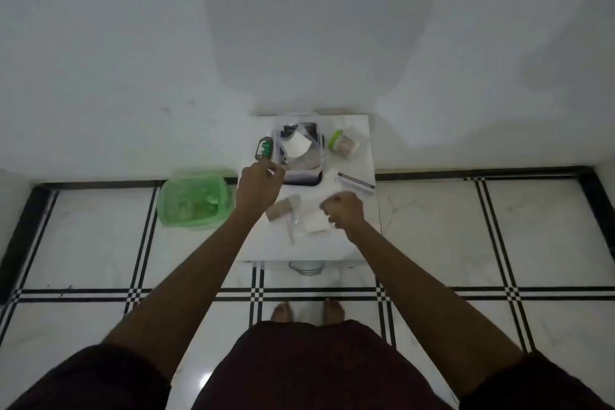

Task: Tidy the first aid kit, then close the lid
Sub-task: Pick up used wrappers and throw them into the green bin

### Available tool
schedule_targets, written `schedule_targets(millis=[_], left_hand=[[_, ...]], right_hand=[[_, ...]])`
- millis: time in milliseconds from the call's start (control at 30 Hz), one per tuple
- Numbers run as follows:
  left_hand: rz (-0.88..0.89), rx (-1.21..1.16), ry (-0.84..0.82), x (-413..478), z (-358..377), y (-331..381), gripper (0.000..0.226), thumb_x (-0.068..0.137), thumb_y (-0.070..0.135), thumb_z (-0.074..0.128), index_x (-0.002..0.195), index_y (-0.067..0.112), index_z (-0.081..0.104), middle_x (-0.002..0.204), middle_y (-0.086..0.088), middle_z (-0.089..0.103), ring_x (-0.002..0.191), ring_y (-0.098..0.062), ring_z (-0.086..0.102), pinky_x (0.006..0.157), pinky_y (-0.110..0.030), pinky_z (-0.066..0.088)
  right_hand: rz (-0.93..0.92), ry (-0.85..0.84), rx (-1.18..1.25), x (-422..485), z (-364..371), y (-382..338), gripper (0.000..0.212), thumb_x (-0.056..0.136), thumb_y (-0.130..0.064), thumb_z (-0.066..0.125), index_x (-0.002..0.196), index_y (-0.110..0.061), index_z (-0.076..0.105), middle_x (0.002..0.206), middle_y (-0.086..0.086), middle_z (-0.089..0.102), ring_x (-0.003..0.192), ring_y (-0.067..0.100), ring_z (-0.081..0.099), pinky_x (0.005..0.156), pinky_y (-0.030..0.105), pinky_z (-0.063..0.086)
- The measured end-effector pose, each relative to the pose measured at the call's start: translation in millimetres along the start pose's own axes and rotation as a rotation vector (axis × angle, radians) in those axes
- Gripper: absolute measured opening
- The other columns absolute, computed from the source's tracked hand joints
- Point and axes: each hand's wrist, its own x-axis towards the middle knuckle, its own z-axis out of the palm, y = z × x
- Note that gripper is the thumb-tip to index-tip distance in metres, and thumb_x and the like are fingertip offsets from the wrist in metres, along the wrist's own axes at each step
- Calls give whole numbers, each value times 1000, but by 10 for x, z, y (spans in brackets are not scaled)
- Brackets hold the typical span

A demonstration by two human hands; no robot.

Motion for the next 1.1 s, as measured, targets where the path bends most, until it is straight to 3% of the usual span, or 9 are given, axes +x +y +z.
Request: schedule_targets(millis=[133, 200, 300, 367, 467, 633, 800, 967, 1100], left_hand=[[-263, -130, 43, 272, 169, -104, 28, 77, 28, 61, 51, 16, 59, 54, -5, 59, 67, -34, 61, 80, -47, 54], [-309, -149, 38, 374, 267, -113, 21, 76, 30, 64, 61, 14, 66, 59, -5, 62, 66, -32, 58, 79, -45, 55], [-289, -139, 51, 579, 439, -124, 31, 76, 35, 65, 95, 12, 73, 95, -7, 72, 84, -25, 65, 83, -36, 54], [-282, -93, 28, 706, 554, -124, 31, 77, 38, 64, 90, 12, 74, 88, -7, 72, 83, -24, 64, 78, -33, 53], [-324, 7, 8, 828, 707, -110, 36, 76, 40, 64, 56, 11, 56, 57, -3, 54, 61, -23, 55, 54, -26, 40], [-430, -27, 21, 964, 859, -202, 45, 69, 45, 73, 84, 3, 64, 67, -7, 64, 59, -24, 63, 60, -31, 54], [-525, -269, 90, 1039, 765, -183, 20, 70, 19, 73, 66, 7, 57, 63, -5, 57, 47, -19, 53, 57, -32, 54], [-436, -485, 154, 953, 507, -148, 27, 71, 15, 72, 53, 12, 53, 48, -2, 44, 38, -15, 40, 47, -23, 40], [-389, -587, 187, 826, 238, -120, 19, 75, 15, 67, 61, 8, 57, 57, -7, 50, 53, -19, 47, 56, -26, 46]], right_hand=[[396, -61, 203, 193, 21, 451, 24, 83, -10, 61, 65, -12, 45, 61, 6, 41, 50, 17, 36, 53, 24, 33], [459, -13, 309, 270, 87, 604, 25, 82, -10, 62, 65, -12, 44, 59, 5, 36, 49, 16, 30, 54, 24, 32], [541, 5, 402, 442, 174, 696, 23, 91, -18, 56, 70, -13, 47, 65, 6, 41, 54, 17, 34, 58, 29, 39], [570, 15, 456, 545, 232, 742, 22, 88, -25, 63, 76, -12, 51, 71, 6, 47, 57, 17, 42, 54, 29, 41], [469, 12, 394, 682, 319, 883, 29, 80, -40, 67, 92, -15, 57, 83, 3, 56, 65, 16, 53, 56, 29, 48], [429, 69, 394, 853, 429, 959, 13, 83, -27, 65, 80, -16, 58, 74, 0, 56, 59, 13, 53, 53, 27, 46], [434, 63, 442, 797, 409, 917, 10, 79, -23, 63, 75, -18, 56, 71, 0, 53, 57, 13, 50, 54, 26, 44], [399, 191, 614, 650, 327, 563, 9, 77, -12, 63, 74, -7, 56, 68, 5, 51, 57, 17, 45, 55, 26, 41], [277, 258, 609, 499, 267, 121, 6, 72, -9, 60, 67, -6, 58, 72, 11, 59, 67, 23, 55, 59, 31, 51]])
